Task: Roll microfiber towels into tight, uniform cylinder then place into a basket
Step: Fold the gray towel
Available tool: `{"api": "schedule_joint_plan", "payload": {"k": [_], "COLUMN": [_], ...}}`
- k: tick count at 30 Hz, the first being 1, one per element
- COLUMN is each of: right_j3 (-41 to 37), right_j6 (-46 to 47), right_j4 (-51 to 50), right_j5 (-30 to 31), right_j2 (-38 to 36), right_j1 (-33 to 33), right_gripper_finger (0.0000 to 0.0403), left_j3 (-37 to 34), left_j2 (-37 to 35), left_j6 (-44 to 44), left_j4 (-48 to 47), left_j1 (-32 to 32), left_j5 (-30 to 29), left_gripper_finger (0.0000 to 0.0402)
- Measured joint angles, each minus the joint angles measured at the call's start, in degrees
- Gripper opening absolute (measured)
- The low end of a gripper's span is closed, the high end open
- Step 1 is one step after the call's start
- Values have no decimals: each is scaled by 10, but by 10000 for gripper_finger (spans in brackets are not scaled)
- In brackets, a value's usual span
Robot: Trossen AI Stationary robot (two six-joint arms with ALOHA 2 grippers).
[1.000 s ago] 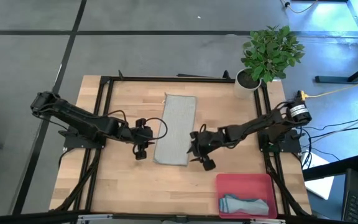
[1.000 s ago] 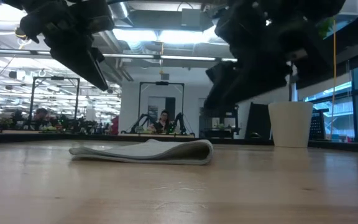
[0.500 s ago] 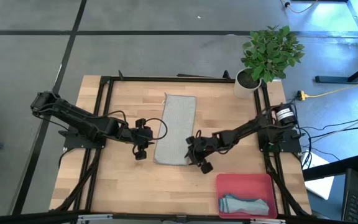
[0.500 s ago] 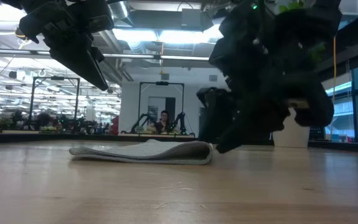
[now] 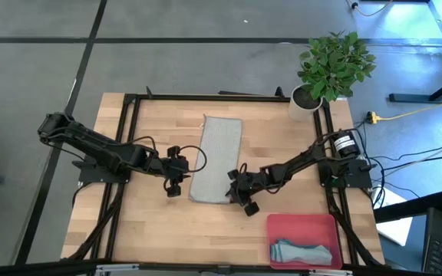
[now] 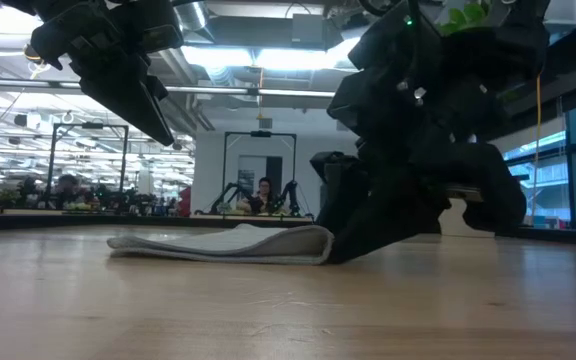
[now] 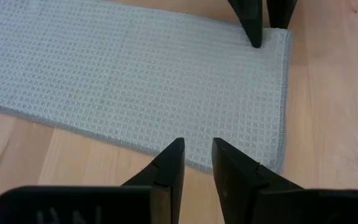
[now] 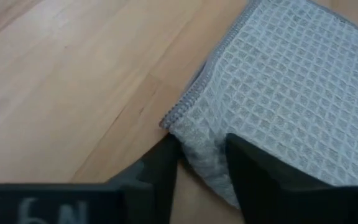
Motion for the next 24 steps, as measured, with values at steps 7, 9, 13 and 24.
{"api": "schedule_joint_plan", "payload": {"k": [7, 9, 13, 24], "right_j3": [-1, -1, -2, -3], "right_j6": [-2, -2, -2, 11], "right_j4": [18, 28, 48, 63], "right_j5": [-6, -4, -4, 8], "right_j2": [2, 3, 4, -5], "right_j1": [-2, -3, -8, -49], "right_gripper_finger": [13, 14, 8, 4], "left_j3": [0, 0, 0, 0], "left_j2": [0, 0, 0, 0], "left_j6": [0, 0, 0, 1], "left_j4": [0, -1, -4, -18], "left_j1": [0, 0, 0, 0], "left_j5": [0, 0, 0, 0], "left_gripper_finger": [74, 74, 74, 74]}}
